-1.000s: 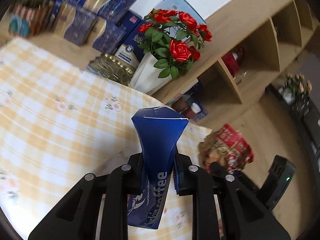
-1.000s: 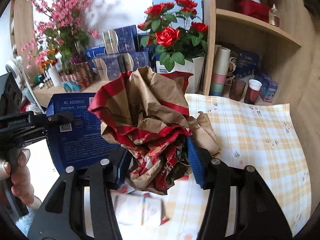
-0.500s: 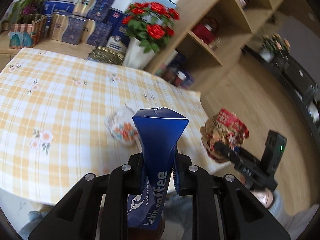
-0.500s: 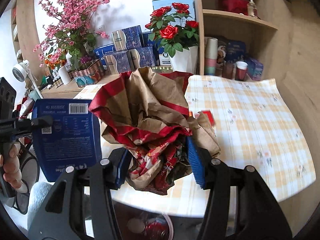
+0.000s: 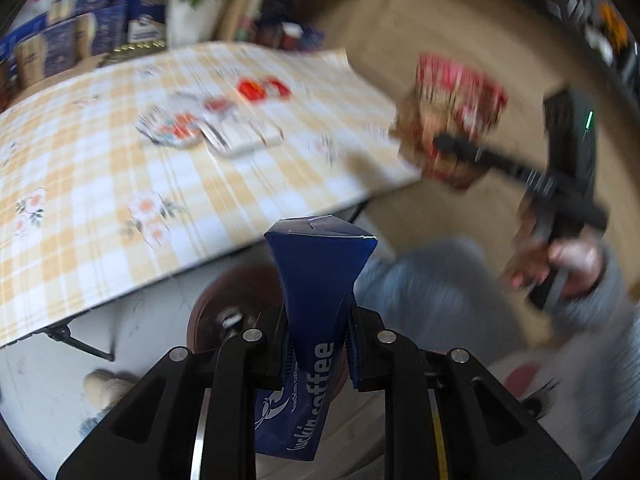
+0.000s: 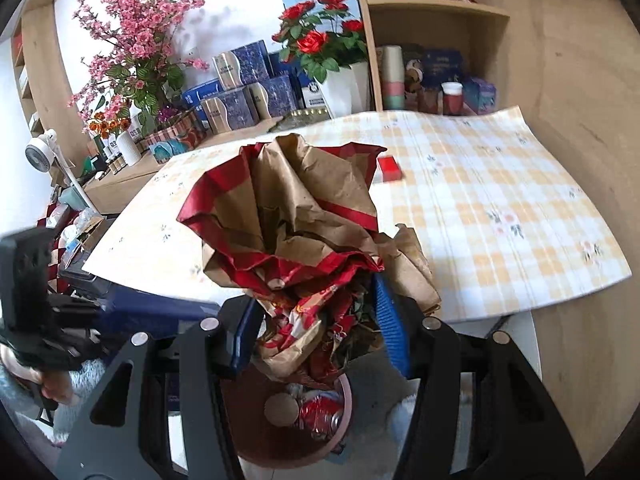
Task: Collect trash
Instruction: 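Drop the box into the bin with the left tool while the right tool carries the bag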
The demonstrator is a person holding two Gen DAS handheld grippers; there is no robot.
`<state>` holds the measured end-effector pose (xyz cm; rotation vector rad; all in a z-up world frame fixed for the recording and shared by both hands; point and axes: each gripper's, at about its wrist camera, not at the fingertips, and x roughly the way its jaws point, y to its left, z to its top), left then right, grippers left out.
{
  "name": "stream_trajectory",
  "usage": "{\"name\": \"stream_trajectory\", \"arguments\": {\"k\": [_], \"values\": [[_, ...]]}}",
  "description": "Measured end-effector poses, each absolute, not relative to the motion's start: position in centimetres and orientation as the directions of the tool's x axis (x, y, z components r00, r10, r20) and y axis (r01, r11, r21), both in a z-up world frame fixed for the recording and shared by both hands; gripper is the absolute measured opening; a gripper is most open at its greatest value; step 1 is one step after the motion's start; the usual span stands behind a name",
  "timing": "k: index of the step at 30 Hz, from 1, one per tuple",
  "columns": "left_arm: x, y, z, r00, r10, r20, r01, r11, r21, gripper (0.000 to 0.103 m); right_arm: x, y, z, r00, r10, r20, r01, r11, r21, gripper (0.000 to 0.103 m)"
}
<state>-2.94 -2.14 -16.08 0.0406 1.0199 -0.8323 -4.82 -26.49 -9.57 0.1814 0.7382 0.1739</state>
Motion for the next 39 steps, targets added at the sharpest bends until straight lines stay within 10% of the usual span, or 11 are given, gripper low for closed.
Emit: {"name": "stream_trajectory", "arguments": {"k": [12, 15, 24, 30, 39], "values": [[-0.1, -6.5, -26.4, 0.154, -0.442, -0.884, 0.627, 0.735, -0.259, 0.024, -6.1, -29.5, -12.3, 0.688, 0.196, -0.698, -0.029, 0.969, 0.244, 0.054], [0.5, -6.0, -26.2, 0.231, -0.454, -0.860, 0.581, 0.774, -0.252, 0.058, -6.2, -29.5, -13.3, 0.659, 0.215, -0.721, -0.039, 0.967, 0.252, 0.054], [-2.2, 0.1, -18.7, 0.557, -0.507, -0.658, 0.448, 0.850, -0.277, 0.093, -6.5, -26.9, -17.1, 0.528, 0.308, -0.791, -0.086, 0.946, 0.311, 0.054], [-5.2, 4.1, -16.3, 0.748, -0.407, -0.524, 0.339, 0.913, -0.226, 0.097, -5.5, -23.3, -19.5, 0.415, 0.369, -0.832, -0.143, 0.929, 0.341, 0.055], [-5.2, 6.7, -18.0, 0.784, -0.292, -0.549, 0.185, 0.952, -0.242, 0.097, -2.7, -18.6, -23.9, 0.251, 0.404, -0.880, -0.161, 0.914, 0.374, 0.056]]}}
